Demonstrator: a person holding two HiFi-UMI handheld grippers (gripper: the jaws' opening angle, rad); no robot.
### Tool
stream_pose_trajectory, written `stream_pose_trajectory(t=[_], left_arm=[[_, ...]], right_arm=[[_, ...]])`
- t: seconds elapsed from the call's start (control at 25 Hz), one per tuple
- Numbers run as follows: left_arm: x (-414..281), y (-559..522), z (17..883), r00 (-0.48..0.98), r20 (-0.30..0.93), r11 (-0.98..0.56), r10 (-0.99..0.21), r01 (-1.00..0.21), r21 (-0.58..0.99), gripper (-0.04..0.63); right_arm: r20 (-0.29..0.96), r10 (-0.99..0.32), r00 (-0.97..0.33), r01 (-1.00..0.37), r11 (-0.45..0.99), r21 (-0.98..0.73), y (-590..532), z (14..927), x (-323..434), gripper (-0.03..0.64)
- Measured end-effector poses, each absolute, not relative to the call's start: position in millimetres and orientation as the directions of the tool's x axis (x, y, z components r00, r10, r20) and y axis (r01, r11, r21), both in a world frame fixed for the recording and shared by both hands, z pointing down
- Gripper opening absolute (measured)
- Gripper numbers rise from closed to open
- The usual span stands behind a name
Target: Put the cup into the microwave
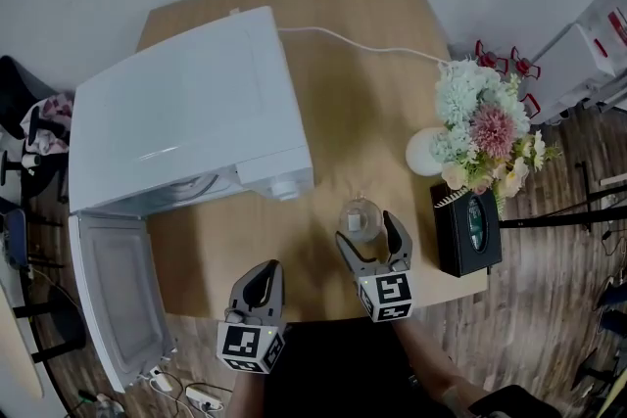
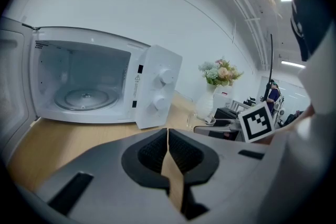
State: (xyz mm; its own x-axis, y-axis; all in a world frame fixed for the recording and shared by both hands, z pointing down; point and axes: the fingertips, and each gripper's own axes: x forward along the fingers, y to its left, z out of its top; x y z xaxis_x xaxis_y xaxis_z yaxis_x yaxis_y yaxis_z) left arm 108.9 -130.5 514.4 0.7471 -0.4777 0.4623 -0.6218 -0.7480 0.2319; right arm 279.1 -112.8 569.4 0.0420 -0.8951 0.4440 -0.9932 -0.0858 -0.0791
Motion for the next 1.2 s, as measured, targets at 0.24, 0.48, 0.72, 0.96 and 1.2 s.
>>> stream_pose_trajectory(t=[0.24,0.48,0.72,0.96,1.2], left_arm=[[112,-137,521,0.728,0.482,-0.73,-0.487,-0.643,0.232,0.006],[117,-145,523,0.719,0.478,-0.723,-0.504,-0.654,0.223,0.006],[119,-148,528,0.706,0.482,-0.706,-0.52,-0.672,0.222,0.006],[122,-150,527,0.701,0.466,-0.695,-0.54,-0.684,0.223,0.006],[116,-146,524,0.692,0.464,-0.688,-0.553,-0.693,0.214,0.006]], right_arm=[[0.384,-0.923,-0.009,-0.999,-0.007,-0.04,-129,565,275,0.37],[0.361,-0.93,-0.068,-0.998,0.059,-0.037,-143,565,268,0.37],[0.342,-0.935,-0.094,-0.996,0.088,-0.034,-150,568,269,0.368],[0.353,-0.928,-0.121,-0.993,0.115,-0.038,-150,567,267,0.368],[0.358,-0.926,-0.119,-0.993,0.118,-0.026,-149,567,268,0.368]])
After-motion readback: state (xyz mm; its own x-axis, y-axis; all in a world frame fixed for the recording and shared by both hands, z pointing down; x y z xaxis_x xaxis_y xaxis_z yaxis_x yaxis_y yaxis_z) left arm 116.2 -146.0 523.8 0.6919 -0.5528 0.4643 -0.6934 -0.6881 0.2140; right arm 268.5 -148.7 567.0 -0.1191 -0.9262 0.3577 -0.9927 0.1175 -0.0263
